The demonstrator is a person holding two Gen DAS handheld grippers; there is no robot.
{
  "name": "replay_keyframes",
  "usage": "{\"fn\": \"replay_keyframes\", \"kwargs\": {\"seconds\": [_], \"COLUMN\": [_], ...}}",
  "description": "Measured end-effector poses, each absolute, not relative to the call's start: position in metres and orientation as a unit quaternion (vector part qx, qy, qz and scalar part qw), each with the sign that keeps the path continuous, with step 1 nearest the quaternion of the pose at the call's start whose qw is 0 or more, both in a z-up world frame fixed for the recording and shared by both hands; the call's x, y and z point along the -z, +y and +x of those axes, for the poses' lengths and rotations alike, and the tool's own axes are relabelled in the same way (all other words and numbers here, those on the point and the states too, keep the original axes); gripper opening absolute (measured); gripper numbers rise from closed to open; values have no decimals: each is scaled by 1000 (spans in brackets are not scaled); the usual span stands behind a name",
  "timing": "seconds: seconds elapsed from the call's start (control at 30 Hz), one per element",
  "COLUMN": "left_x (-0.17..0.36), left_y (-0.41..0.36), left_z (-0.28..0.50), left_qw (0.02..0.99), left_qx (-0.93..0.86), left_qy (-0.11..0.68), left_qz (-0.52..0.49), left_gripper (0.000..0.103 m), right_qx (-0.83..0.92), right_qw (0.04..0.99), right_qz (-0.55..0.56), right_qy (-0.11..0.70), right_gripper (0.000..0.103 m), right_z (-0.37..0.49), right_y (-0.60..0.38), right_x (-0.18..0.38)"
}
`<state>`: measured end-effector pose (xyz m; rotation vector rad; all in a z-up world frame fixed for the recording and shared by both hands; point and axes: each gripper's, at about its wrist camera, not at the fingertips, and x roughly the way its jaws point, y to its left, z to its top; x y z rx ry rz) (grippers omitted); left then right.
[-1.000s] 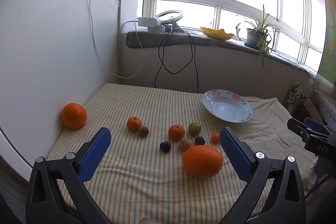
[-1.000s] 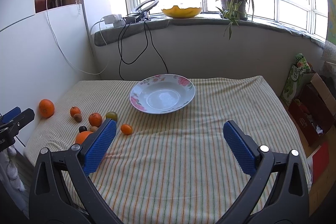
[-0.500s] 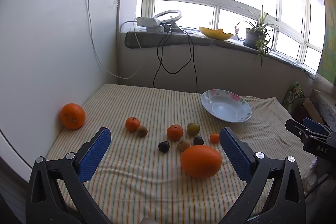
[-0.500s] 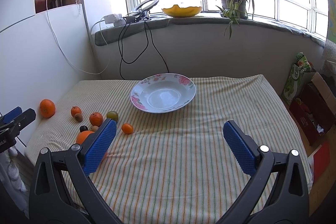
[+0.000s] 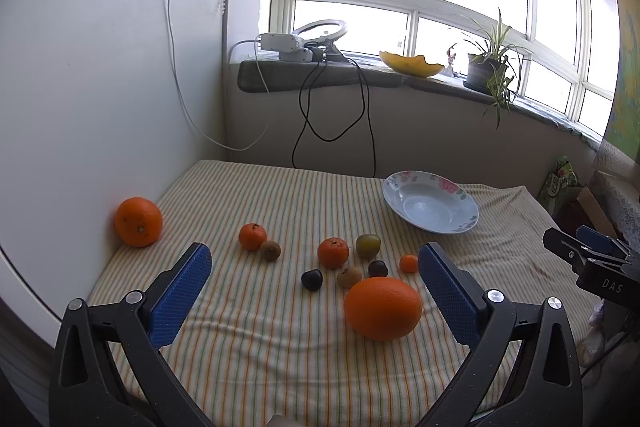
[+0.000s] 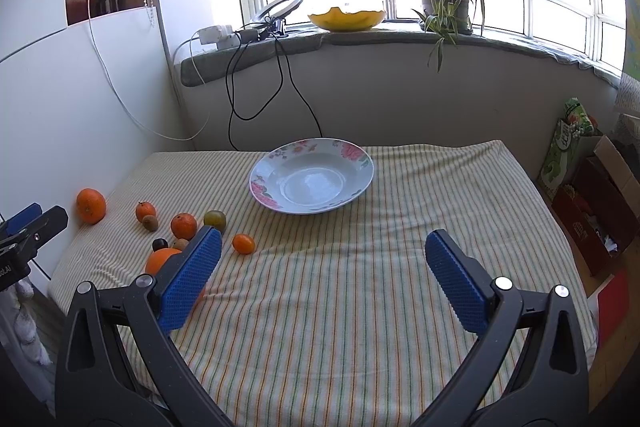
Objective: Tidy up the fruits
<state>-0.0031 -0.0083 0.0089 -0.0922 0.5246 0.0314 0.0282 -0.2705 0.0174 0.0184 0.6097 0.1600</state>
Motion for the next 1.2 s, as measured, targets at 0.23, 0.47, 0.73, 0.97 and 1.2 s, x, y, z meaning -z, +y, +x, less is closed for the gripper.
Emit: {"fn": "replay_keyframes", "kwargs": {"seconds": [0.23, 0.47, 0.73, 0.97, 1.2], "left_x": [-9, -8, 0, 13, 35], "left_y": [-9, -10, -8, -1, 10], "left_z": [-3, -1, 5, 11, 18], "left_qw": [965, 964, 961, 954, 936], "left_qx": [-16, -14, -13, 6, 41], "left_qy": [259, 262, 272, 291, 325], "left_qz": [-46, -46, -48, -69, -128], "left_gripper": [102, 102, 102, 102, 101], "right_qx": [-81, -81, -86, -105, -166], "right_qw": [950, 949, 945, 938, 913], "right_qz": [11, 13, 16, 25, 62], "right_qy": [303, 305, 315, 329, 368], "right_gripper": [103, 103, 103, 103, 103], "right_z": [30, 31, 37, 45, 64], "right_y": [-271, -271, -271, -271, -267], "right_x": [-16, -14, -7, -2, 12]}}
